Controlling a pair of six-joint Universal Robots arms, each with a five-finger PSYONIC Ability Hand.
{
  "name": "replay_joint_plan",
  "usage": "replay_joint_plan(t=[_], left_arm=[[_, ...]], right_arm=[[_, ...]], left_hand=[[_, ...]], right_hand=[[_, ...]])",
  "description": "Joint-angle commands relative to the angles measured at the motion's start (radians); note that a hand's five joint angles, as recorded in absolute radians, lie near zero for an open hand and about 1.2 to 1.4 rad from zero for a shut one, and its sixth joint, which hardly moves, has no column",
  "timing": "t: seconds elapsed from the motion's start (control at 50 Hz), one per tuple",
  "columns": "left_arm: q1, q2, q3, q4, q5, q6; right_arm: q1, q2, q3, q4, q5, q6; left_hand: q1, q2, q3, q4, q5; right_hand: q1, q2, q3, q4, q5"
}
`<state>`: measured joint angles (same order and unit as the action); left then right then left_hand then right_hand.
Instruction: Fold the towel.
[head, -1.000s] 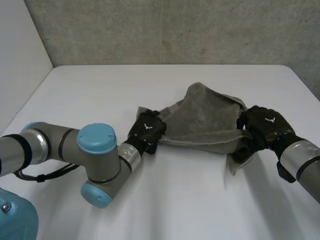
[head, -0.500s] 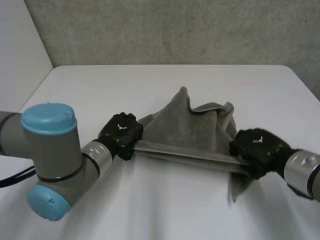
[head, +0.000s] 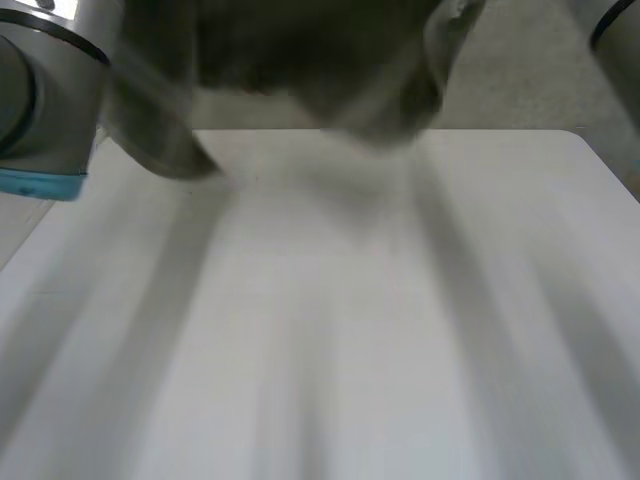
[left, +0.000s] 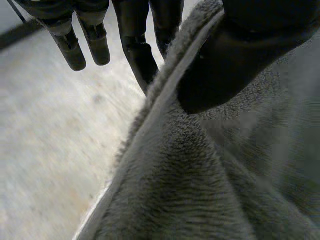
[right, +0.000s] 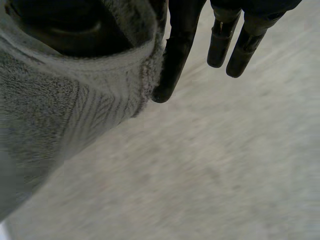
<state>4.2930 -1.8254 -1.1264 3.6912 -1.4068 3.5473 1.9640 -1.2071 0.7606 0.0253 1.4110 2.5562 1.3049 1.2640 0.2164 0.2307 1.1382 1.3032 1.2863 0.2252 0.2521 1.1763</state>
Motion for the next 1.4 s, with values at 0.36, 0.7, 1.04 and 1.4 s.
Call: replay_joint_plan(t=[0.36, 0.7, 1.04, 1.4], left_arm=[[0.022, -0.182, -0.690, -0.030, 0.135, -0.007], [0.004, -0.238, -0.679, -0.022, 0.069, -0.007], [0.013, -0.235, -0.690, 0.013, -0.024, -0.007], [0.039, -0.222, -0.711, 0.003, -0.029, -0.007]], right_arm=[[-0.042, -0.145, 1.045, -0.241, -0.224, -0.102], [-0.095, -0.094, 1.071, -0.242, -0.207, -0.096], [-0.326, -0.160, 1.070, -0.153, -0.248, -0.087], [-0.421, -0.204, 1.043, -0.102, -0.336, -0.088]], left_hand=[[0.091, 0.132, -0.042, -0.056, 0.084], [-0.439, -0.398, -0.042, -0.056, -0.447], [-0.487, -0.446, -0.042, -0.056, -0.494], [-0.396, -0.355, -0.042, -0.056, -0.404]], right_hand=[[0.093, 0.110, -0.051, -0.078, 0.045], [0.093, 0.110, -0.051, -0.078, 0.045], [0.093, 0.110, -0.051, -0.078, 0.045], [0.093, 0.110, -0.051, -0.078, 0.045]])
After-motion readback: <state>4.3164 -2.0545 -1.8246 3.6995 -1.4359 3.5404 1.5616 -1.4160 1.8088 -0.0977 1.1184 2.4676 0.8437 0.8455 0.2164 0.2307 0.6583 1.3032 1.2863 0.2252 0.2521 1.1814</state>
